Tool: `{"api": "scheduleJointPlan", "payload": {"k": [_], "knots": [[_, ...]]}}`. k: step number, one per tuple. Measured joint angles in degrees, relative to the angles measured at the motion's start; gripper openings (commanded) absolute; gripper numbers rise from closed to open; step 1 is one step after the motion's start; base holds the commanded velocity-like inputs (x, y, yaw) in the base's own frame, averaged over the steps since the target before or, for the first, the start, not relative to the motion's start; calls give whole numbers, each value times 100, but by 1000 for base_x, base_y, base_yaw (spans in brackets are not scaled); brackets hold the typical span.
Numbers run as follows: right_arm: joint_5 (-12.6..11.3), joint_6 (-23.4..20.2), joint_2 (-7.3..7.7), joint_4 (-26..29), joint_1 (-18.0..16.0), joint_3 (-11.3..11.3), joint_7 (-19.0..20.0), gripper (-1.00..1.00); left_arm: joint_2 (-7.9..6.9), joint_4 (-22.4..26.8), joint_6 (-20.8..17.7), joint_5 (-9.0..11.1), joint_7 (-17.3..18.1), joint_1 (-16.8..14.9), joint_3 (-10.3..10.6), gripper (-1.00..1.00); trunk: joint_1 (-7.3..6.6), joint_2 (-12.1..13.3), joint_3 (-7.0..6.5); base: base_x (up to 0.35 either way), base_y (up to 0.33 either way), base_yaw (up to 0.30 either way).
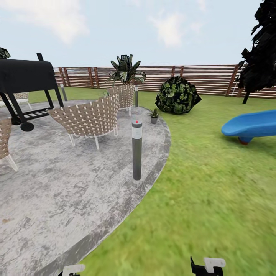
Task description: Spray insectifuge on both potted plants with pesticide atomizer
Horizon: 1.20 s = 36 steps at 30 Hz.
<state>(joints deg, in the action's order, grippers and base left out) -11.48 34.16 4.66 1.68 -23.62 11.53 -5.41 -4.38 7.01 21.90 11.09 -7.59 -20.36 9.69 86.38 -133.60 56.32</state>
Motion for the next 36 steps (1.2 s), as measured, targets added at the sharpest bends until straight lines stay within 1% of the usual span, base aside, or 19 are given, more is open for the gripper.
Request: {"api": "scheduleJointPlan", "payload": {"k": [4,7,36], "knots": [[-1,-1,0,0,0,0,1,100,0,1,0,0,0,0,0,-100,0,0,0,339,0,-14],[-2,-1,1,1,1,0,0,100,1,-3,0,-1,0,-1,0,-100,0,0,0,339,0,-180],[-2,-1,1,2,2,0,0,100,1,1,0,-1,0,1,0,-100,0,0,0,339,0,-260]]}}
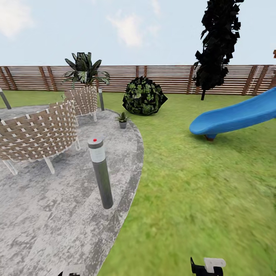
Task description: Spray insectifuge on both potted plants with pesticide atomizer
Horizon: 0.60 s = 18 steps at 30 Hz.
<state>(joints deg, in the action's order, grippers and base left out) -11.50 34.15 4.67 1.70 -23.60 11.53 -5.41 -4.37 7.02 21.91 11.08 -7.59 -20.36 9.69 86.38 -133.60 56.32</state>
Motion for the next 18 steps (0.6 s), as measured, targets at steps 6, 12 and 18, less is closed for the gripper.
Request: {"api": "scheduleJointPlan", "payload": {"k": [6,12,18], "knots": [[0,1,0,0,0,0,5,100,0,0,0,0,0,-2,0,-100,0,0,0,339,0,-262],[0,1,0,0,0,0,2,100,0,-4,0,0,0,-2,-1,-100,0,0,0,339,0,-262],[0,-2,0,0,0,0,3,100,0,-2,0,0,0,-2,0,-100,0,0,0,339,0,-262]]}}
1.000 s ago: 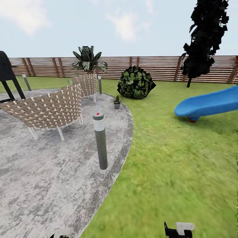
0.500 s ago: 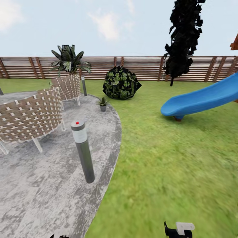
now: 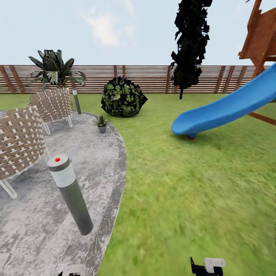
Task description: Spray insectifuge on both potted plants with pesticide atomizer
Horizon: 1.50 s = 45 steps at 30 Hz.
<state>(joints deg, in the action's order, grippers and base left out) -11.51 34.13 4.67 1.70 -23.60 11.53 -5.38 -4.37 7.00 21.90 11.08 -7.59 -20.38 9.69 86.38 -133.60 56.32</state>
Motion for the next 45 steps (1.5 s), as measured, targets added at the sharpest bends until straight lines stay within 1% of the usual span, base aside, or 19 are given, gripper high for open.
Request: {"api": "scheduleJointPlan", "payload": {"k": [6,18,23,45], "knots": [[0,4,0,0,0,0,-2,100,0,2,-1,0,0,0,0,-100,0,0,0,338,-32,-262],[1,5,0,-1,-1,0,0,100,0,3,-1,1,1,0,0,-100,0,0,0,304,-141,-247],[1,4,-1,-2,-2,0,2,100,-1,4,-1,2,0,3,0,-100,0,0,0,320,-90,-37],[20,2,8,-2,-2,0,13,100,-1,0,0,2,0,1,0,-100,0,0,0,338,-2,0]]}}
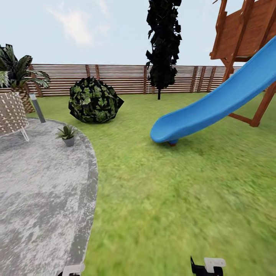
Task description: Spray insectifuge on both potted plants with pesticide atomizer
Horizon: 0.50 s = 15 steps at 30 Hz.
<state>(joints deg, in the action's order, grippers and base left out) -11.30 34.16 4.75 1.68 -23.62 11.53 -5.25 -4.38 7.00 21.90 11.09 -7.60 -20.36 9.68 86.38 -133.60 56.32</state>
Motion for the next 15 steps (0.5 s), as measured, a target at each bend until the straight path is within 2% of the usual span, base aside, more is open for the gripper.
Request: {"api": "scheduleJointPlan", "payload": {"k": [15], "knots": [[-9,0,0,0,0,0,-8,100,0,4,0,0,0,0,0,-100,0,0,0,338,0,0]]}}
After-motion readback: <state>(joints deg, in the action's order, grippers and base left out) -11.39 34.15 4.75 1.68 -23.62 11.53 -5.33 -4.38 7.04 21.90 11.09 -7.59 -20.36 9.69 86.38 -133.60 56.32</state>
